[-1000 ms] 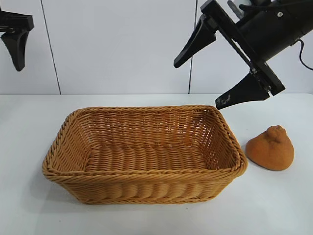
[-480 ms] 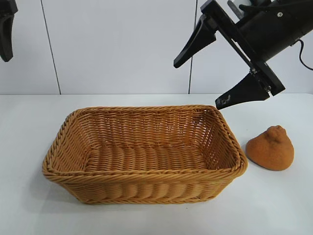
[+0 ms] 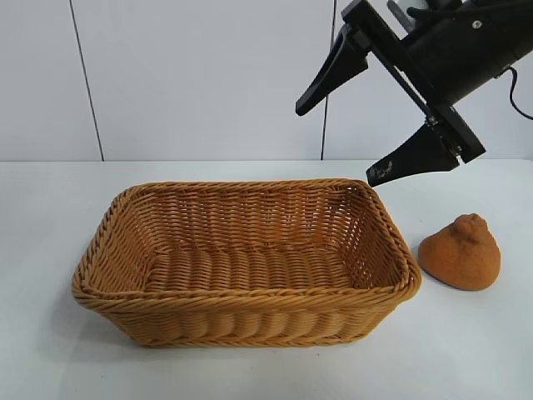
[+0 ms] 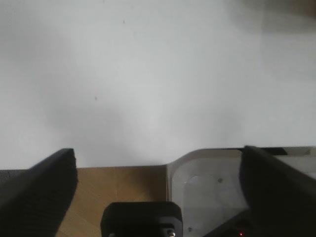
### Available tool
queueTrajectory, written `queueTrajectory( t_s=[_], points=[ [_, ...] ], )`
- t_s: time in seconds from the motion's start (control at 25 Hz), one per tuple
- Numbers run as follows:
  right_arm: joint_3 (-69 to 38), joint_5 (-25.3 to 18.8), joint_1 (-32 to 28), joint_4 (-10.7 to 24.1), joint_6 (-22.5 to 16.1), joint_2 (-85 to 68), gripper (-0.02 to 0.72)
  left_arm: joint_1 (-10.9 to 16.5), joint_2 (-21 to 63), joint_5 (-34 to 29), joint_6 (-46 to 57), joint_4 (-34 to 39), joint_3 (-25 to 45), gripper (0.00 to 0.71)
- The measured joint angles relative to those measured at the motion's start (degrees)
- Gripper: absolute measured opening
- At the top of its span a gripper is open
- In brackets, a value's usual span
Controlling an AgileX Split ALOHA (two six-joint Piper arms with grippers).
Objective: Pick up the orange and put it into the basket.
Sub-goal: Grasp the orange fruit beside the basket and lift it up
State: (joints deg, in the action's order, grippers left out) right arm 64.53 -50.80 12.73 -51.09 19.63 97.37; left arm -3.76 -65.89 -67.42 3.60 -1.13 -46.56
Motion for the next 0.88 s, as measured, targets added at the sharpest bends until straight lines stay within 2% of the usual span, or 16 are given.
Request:
queueTrajectory(
  t_s=[0.12, 0.4, 0.56, 0.88],
  points=[
    [0.00, 0.00, 0.00, 0.00, 0.00, 0.00, 0.675, 0.00, 9.20, 1.39, -0.19, 0.00, 6.99, 0.636],
    [0.00, 0.00, 0.00, -0.02, 0.00, 0.00, 0.675, 0.00, 31.94, 5.30, -0.29, -0.05, 16.24, 0.636],
    [0.00, -0.02, 0.00, -0.12, 0.00, 0.00, 0.675, 0.00, 42.48, 6.29, -0.29, -0.05, 17.43, 0.636],
    [0.11, -1.95, 0.00, -0.23, 0.00, 0.00, 0.675, 0.00, 57.94, 6.40, -0.29, -0.05, 17.60, 0.636]
  ],
)
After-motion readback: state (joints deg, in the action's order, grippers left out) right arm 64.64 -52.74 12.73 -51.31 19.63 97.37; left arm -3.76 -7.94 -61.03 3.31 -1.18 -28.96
